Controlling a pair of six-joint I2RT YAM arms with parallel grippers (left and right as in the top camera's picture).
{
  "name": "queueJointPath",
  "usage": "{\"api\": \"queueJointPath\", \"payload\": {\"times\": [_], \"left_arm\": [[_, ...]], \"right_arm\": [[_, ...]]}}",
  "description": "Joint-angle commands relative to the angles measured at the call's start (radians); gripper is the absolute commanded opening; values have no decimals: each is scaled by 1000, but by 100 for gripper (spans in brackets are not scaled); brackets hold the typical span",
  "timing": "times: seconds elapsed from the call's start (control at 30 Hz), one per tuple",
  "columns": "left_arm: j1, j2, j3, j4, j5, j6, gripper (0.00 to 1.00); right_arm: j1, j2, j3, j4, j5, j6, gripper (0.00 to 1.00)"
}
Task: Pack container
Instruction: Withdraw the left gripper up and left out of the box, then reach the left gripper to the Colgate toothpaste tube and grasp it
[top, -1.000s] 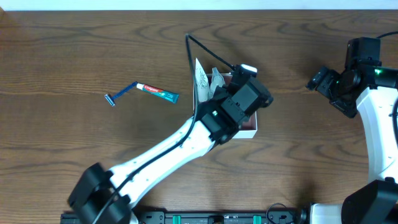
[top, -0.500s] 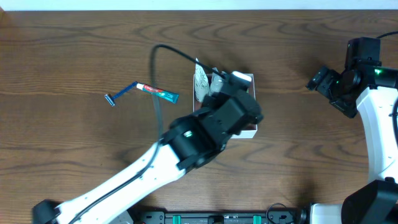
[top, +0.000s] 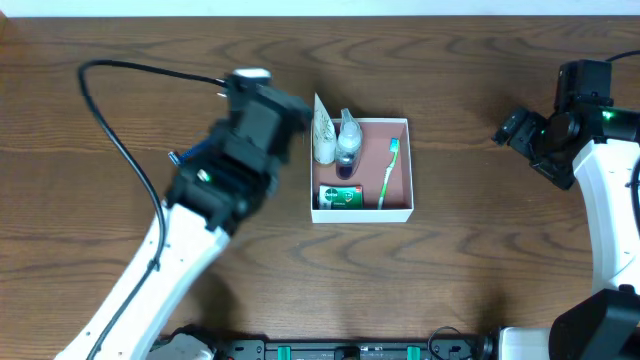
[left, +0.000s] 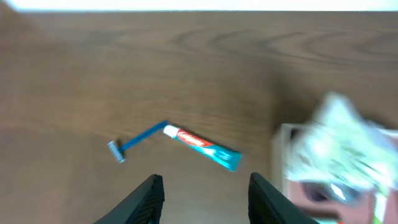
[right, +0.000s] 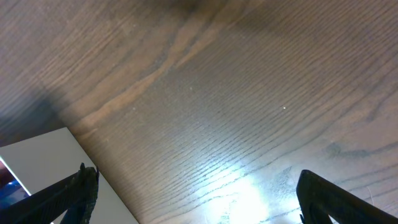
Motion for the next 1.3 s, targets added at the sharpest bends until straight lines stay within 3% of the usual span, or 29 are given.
{"api": "queueJointPath", "payload": {"times": [0.0,0.37,0.5,0.63,1.07,1.27], "left_arm": [[125,55,13,22,117,-54,50],[322,312,13,238,126,-63,60],[386,386,13,283,135,-8,76],[417,446,13,274,279,-19,76],[325,592,13,323,340,-419,69],[302,663,13,314,340,-494,68]], "right_arm": [[-5,4,3,-2,1,-14,99],[-5,4,3,-2,1,-14,99],[-5,4,3,-2,1,-14,99],[-5,4,3,-2,1,-14,99],[-5,4,3,-2,1,-14,99],[-5,4,3,-2,1,-14,99]]}}
